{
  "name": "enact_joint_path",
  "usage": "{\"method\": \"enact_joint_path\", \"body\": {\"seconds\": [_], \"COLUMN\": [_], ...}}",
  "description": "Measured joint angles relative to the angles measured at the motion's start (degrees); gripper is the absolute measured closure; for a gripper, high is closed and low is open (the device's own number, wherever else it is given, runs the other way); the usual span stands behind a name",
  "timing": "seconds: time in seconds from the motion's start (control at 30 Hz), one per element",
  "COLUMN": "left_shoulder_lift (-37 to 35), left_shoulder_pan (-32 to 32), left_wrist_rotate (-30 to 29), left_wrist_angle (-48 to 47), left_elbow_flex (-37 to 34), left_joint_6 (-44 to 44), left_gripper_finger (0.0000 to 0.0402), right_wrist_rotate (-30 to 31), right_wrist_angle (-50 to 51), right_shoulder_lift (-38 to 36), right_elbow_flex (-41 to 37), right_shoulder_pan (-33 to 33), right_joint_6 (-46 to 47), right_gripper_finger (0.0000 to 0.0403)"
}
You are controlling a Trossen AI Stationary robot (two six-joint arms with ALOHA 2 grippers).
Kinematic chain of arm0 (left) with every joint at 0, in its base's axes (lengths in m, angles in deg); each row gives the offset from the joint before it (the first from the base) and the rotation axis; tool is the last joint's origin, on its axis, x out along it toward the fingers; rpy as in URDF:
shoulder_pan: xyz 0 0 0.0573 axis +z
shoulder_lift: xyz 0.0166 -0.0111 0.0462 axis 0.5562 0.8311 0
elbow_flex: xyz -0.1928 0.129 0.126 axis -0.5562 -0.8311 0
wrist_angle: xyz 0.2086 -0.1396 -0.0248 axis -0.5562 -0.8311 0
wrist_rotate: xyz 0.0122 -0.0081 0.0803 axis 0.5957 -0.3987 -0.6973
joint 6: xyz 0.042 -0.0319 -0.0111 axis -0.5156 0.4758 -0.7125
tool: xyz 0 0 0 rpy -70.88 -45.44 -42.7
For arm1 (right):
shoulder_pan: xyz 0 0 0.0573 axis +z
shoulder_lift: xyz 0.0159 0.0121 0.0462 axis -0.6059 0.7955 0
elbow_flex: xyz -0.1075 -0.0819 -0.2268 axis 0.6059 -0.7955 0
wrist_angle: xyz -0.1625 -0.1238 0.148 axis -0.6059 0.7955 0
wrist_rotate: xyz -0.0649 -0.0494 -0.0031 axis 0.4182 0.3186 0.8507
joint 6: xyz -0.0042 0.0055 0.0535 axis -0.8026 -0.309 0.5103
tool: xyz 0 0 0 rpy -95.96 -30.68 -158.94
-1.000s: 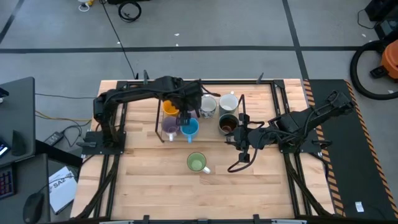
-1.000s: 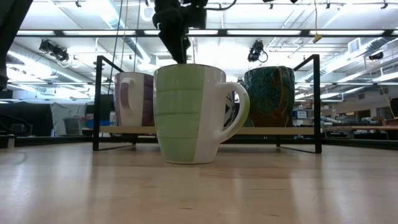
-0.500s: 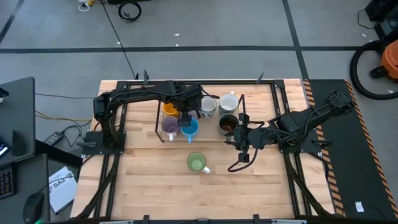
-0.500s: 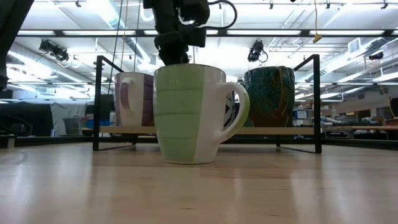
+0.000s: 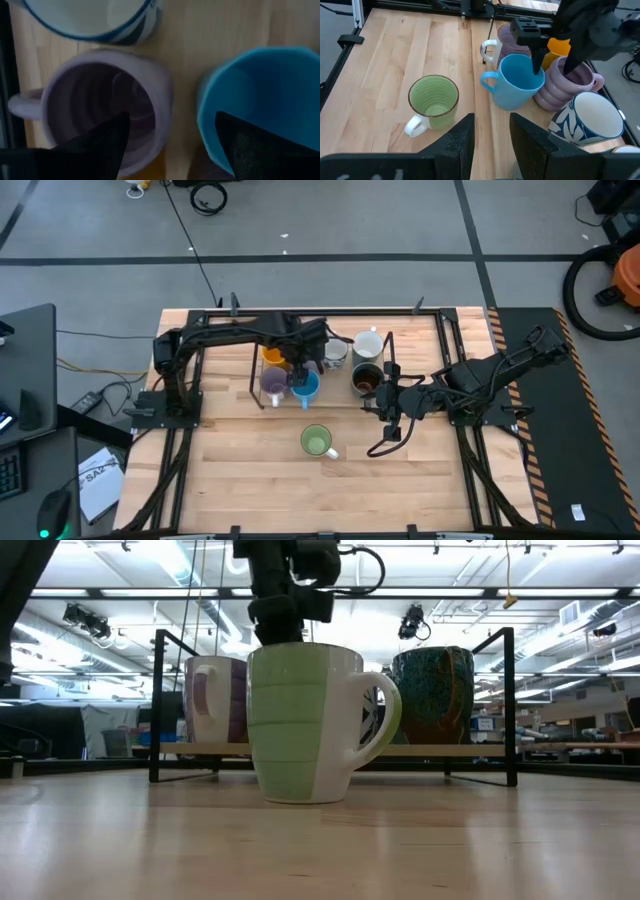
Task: Place coffee mugs
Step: Put the blue mug on the shelf
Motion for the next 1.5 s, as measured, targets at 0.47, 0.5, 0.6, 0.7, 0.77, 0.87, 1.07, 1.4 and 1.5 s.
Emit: {"method": "enact_joint_path", "body": {"seconds": [0.47, 0.5, 0.6, 0.7, 0.77, 0.87, 1.07, 1.4, 1.5], "left_shoulder_lift": [1.5, 1.4, 1.4, 1.5, 1.4, 1.5, 1.4, 1.4, 1.4], "left_shoulder_pan": [-0.1, -0.2, -0.2, -0.2, -0.2, -0.3, -0.3, -0.4, -0.4], "left_wrist_rotate": [-0.2, -0.2, -0.2, -0.2, -0.2, -0.6, -0.9, -0.9, -1.0], "left_wrist_angle": [0.6, 0.6, 0.3, 0.0, 0.1, 0.0, -0.5, -0.7, -0.7], "left_elbow_flex": [0.1, 0.0, 0.1, 0.0, 0.0, 0.1, 0.1, 0.1, 0.1], "left_joint_6": [0.4, 0.5, 0.6, 0.7, 0.7, 0.8, 0.8, 0.9, 0.9], "left_gripper_finger": [0.0118, 0.0123, 0.0144, 0.0168, 0.0183, 0.0204, 0.0234, 0.0247, 0.0247], "right_wrist_rotate": [0.0, 0.0, 0.0, 0.0, 0.0, 0.0, 0.0, 0.0, 0.0], "right_wrist_angle": [-0.4, -0.4, -0.4, -0.4, -0.4, -0.4, -0.4, -0.4, -0.4], "right_shoulder_lift": [0.0, 0.0, 0.0, 0.0, 0.0, 0.0, 0.0, 0.0, 0.0], "right_elbow_flex": [0.0, 0.0, 0.0, 0.0, 0.0, 0.0, 0.0, 0.0, 0.0], "right_shoulder_pan": [0.0, 0.0, 0.0, 0.0, 0.0, 0.0, 0.0, -0.1, -0.1], "right_joint_6": [-0.1, -0.1, -0.1, -0.1, -0.1, -0.1, -0.3, -0.4, -0.5], "right_gripper_finger": [0.0274, 0.0274, 0.0274, 0.0274, 0.0274, 0.0274, 0.0274, 0.0274, 0.0274]}}
